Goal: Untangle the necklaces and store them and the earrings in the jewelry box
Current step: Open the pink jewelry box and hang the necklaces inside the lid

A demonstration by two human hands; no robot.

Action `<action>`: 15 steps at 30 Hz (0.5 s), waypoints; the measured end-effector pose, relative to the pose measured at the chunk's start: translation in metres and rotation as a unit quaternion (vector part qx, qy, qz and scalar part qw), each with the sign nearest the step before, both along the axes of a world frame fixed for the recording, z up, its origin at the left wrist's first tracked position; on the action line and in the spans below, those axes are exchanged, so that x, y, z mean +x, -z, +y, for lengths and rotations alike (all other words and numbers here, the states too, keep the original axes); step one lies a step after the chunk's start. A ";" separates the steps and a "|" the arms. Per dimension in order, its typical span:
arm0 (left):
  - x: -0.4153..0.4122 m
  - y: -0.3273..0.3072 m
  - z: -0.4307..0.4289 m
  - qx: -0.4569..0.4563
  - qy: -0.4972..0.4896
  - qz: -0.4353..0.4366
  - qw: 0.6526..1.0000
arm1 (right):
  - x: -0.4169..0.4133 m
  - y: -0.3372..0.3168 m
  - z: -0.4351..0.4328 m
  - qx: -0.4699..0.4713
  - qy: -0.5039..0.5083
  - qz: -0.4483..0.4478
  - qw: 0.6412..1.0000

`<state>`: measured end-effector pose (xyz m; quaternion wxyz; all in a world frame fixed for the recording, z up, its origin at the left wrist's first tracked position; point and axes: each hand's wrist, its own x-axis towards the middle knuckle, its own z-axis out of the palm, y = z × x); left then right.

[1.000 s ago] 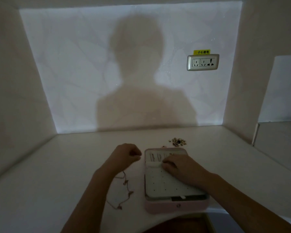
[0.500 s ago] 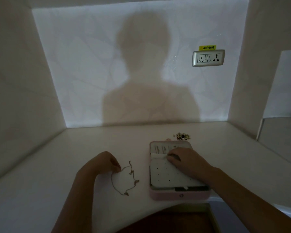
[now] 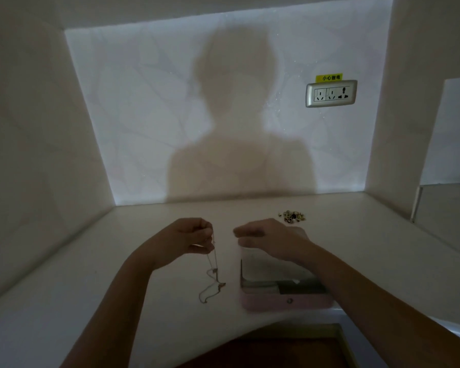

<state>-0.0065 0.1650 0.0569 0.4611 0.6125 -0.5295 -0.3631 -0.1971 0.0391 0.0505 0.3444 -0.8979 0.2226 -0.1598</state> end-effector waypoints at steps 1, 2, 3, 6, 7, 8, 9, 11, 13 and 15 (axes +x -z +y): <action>-0.004 -0.007 0.001 0.002 0.004 -0.010 1.000 | 0.007 -0.003 0.004 0.076 -0.035 -0.018 0.996; -0.007 -0.013 0.001 0.002 0.007 -0.022 1.000 | 0.013 -0.005 0.007 0.133 -0.063 -0.029 0.989; -0.011 -0.019 0.003 0.000 0.012 -0.039 0.999 | 0.018 -0.007 0.009 0.167 -0.087 -0.034 0.981; -0.019 -0.034 0.007 -0.014 0.009 -0.117 0.993 | 0.027 -0.012 0.012 0.205 -0.139 -0.055 0.967; -0.021 -0.039 0.009 -0.020 0.005 -0.136 0.991 | 0.029 -0.014 0.013 0.237 -0.144 -0.072 0.958; -0.021 -0.043 0.011 -0.028 0.000 -0.142 0.989 | 0.028 -0.017 0.013 0.267 -0.146 -0.087 0.949; -0.021 -0.046 0.012 -0.034 -0.006 -0.141 0.989 | 0.027 -0.021 0.013 0.276 -0.140 -0.095 0.946; -0.018 -0.051 0.017 -0.038 -0.022 -0.137 0.990 | 0.021 -0.027 0.011 0.259 -0.118 -0.096 0.954; -0.013 -0.052 0.021 -0.033 -0.028 -0.144 0.989 | 0.013 -0.033 0.007 0.249 -0.111 -0.103 0.957; -0.008 -0.050 0.023 -0.037 -0.027 -0.143 0.989 | 0.005 -0.037 0.002 0.246 -0.105 -0.111 0.957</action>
